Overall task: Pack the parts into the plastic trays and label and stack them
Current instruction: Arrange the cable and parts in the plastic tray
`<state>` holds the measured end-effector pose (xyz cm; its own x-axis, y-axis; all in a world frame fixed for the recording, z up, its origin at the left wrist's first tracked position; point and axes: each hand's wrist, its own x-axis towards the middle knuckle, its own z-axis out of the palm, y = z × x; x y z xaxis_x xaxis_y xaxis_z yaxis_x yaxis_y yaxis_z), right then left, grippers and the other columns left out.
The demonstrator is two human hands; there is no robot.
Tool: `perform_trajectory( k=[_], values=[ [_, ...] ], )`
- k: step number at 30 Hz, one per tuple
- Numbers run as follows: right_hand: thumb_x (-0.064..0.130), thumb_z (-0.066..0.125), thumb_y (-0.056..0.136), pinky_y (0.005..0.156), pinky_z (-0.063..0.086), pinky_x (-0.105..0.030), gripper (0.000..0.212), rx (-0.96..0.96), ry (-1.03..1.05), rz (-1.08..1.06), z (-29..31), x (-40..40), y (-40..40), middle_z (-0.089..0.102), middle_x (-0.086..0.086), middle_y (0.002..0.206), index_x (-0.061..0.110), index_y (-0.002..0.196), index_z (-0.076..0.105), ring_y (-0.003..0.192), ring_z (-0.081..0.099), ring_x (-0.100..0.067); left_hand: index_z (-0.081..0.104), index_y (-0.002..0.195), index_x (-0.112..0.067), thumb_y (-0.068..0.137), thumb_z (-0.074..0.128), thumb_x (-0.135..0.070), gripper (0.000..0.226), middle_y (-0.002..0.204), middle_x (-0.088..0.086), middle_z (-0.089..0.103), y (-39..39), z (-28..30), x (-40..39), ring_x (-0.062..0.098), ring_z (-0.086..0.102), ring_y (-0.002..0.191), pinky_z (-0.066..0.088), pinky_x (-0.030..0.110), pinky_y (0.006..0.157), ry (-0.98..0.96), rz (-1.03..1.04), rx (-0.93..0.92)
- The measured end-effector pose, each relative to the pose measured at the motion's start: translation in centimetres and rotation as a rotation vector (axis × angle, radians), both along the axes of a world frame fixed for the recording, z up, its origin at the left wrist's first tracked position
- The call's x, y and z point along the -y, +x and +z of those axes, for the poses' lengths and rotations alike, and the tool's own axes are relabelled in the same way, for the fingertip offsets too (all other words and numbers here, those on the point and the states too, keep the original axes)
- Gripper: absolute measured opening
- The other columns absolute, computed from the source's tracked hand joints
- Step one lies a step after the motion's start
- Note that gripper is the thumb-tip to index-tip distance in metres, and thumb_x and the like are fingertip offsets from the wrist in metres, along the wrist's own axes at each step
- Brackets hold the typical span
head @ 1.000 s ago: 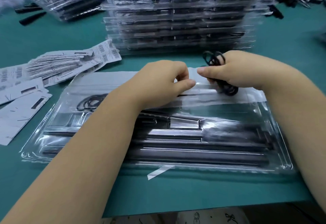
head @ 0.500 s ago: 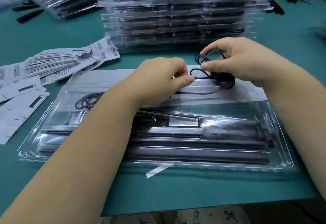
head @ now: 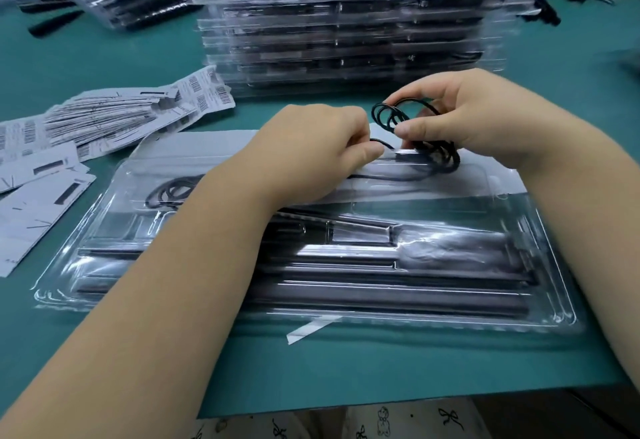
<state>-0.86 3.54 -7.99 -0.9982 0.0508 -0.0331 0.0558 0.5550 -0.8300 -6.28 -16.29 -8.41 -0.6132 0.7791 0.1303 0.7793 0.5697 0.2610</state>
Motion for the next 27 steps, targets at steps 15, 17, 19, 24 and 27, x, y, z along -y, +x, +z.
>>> perform_trajectory(
  k=[15, 17, 19, 24, 27],
  values=[
    [0.024, 0.070, 0.081, 0.069, 0.047, -0.018, 0.018, 0.027, 0.192, 0.109, 1.0, 0.3, 0.8, 0.071, 0.016, 0.073, 0.041, 0.081, 0.074, 0.067, 0.062, -0.003, 0.048, 0.085, -0.032, 0.091, 0.046, -0.050, 0.020, 0.088, -0.014, 0.048, -0.1, -0.1, 0.2, 0.014, 0.054, 0.083, 0.031, 0.029, 0.069, 0.066, -0.031, -0.041],
    [0.018, 0.068, 0.082, 0.080, 0.045, -0.021, 0.022, 0.061, 0.130, 0.169, 1.2, 0.2, 1.1, 0.073, 0.013, 0.085, 0.039, 0.082, 0.076, 0.083, 0.066, -0.003, 0.050, 0.083, -0.032, 0.090, 0.049, -0.049, 0.018, 0.089, -0.015, 0.047, -0.1, -0.1, 0.3, 0.013, 0.054, 0.082, 0.036, 0.030, 0.073, 0.099, -0.040, -0.018],
    [0.012, 0.065, 0.085, 0.088, 0.044, -0.027, 0.025, 0.110, 0.077, 0.207, 1.1, 0.1, 1.2, 0.074, 0.006, 0.091, 0.035, 0.082, 0.077, 0.092, 0.065, -0.009, 0.051, 0.083, -0.030, 0.090, 0.054, -0.045, 0.017, 0.075, -0.016, 0.050, -0.1, -0.2, 0.3, 0.012, 0.054, 0.079, 0.039, 0.030, 0.071, 0.115, -0.050, 0.028],
    [0.018, 0.059, 0.082, 0.078, 0.045, -0.026, 0.024, 0.118, -0.019, 0.182, 1.2, 0.0, 1.0, 0.067, 0.004, 0.084, 0.034, 0.083, 0.077, 0.081, 0.055, -0.011, 0.063, 0.080, -0.021, 0.087, 0.064, -0.036, 0.016, 0.072, -0.011, 0.061, -0.2, -0.1, 0.3, 0.003, 0.054, 0.068, 0.045, 0.023, 0.066, 0.244, -0.057, 0.227],
    [0.009, 0.066, 0.085, 0.064, 0.046, -0.016, 0.022, 0.080, 0.051, 0.147, 1.0, 0.1, 1.1, 0.068, 0.010, 0.071, 0.030, 0.085, 0.072, 0.066, 0.057, -0.002, 0.063, 0.089, -0.029, 0.086, 0.066, -0.032, 0.005, 0.072, -0.010, 0.068, -0.5, 0.0, 0.6, -0.002, 0.055, 0.062, 0.043, 0.015, 0.061, 0.261, -0.054, 0.381]
  ],
)
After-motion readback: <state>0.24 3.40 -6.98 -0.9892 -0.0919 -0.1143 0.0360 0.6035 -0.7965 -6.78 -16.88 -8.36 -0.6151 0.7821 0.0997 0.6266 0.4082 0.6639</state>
